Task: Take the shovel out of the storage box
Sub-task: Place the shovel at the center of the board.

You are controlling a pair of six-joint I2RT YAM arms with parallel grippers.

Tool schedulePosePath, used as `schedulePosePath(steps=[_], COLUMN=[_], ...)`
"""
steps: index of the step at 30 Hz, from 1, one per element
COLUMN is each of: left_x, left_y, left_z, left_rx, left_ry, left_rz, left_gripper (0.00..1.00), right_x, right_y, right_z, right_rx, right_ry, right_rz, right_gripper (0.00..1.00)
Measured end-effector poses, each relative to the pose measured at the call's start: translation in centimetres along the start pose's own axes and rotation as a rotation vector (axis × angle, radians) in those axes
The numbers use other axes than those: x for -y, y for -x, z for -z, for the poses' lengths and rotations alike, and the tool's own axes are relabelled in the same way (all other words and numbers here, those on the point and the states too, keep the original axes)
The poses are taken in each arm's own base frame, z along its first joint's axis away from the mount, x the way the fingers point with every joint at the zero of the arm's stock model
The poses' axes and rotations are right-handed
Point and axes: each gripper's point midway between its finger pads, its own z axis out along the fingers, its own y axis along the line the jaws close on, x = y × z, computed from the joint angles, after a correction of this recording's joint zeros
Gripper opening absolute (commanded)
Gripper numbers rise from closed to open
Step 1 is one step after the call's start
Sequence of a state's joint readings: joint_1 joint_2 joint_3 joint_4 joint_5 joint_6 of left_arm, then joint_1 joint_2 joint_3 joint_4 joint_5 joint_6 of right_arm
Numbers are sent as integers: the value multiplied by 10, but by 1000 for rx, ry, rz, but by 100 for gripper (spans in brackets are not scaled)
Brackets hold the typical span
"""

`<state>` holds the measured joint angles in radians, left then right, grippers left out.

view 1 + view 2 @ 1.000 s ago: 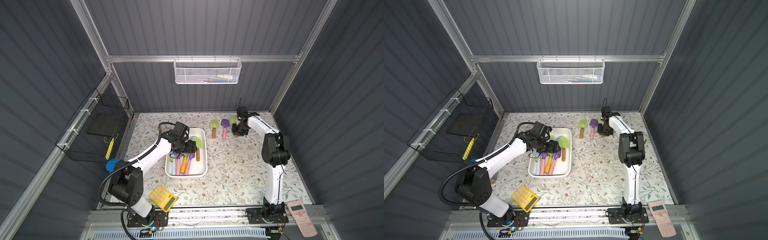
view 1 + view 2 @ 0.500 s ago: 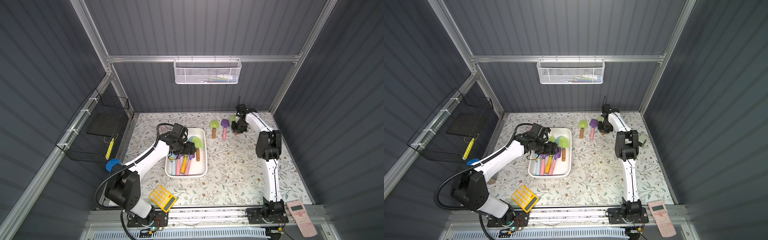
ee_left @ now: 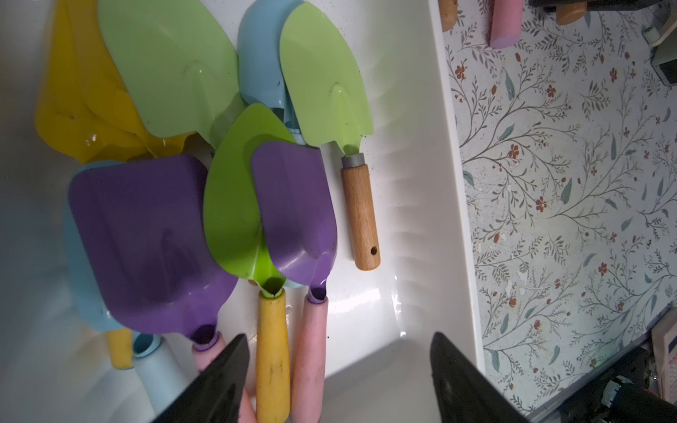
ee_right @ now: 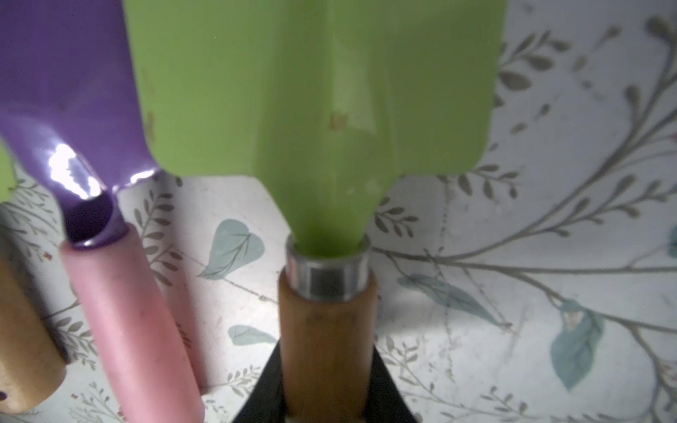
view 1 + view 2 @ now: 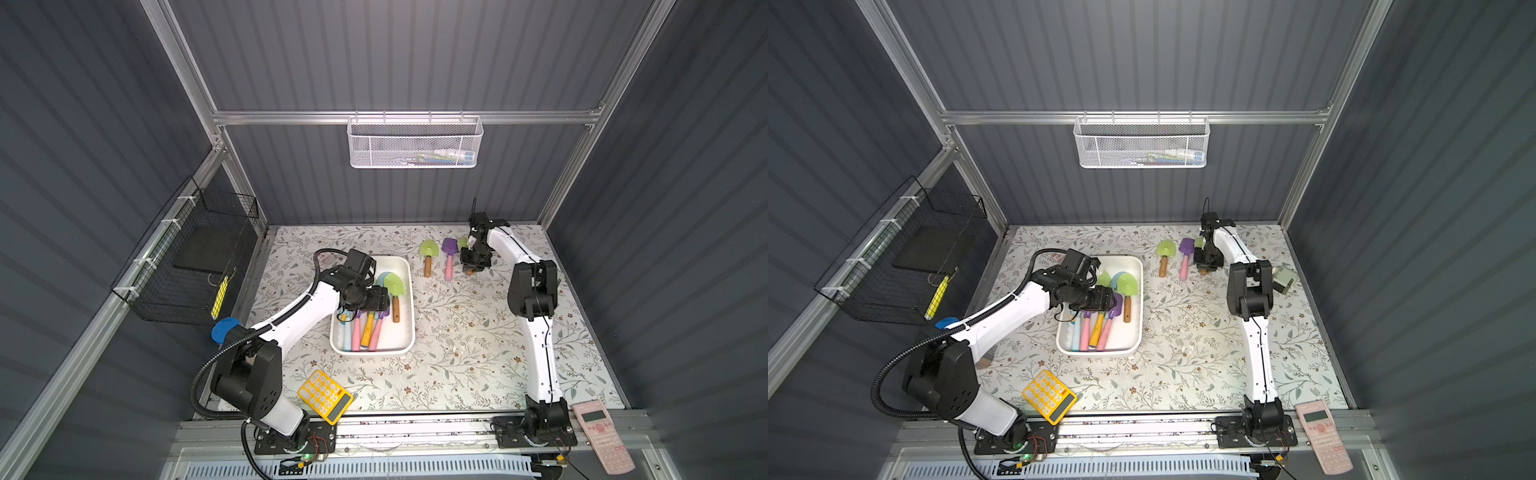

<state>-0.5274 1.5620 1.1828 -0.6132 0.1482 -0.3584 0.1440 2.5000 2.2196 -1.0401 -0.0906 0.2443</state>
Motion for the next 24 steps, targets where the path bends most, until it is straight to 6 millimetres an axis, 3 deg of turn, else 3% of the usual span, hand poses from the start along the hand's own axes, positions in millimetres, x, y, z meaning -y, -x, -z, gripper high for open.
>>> schedulePosePath(steps=[10,16,20,24], left_x=[-1,-2,-5,-2], left_y=[0,0,-2,-3], left_z=[-1,-1,-5,-13], left_rx=[1,1,-13,-37], left_ry=[7,12,29,57], left_rz=[0,0,-1,-23], left_gripper=[78,78,76,72], right_x=[2,2,0,-3], right_y=[-1,-2,-8,-18], right_z=[1,8,44,104], right_rx=[-5,3,52,168], right_ry=[-11,-12,2,31], right_rz=[-1,-13,-25,-33], right_gripper=[43,61,67,68])
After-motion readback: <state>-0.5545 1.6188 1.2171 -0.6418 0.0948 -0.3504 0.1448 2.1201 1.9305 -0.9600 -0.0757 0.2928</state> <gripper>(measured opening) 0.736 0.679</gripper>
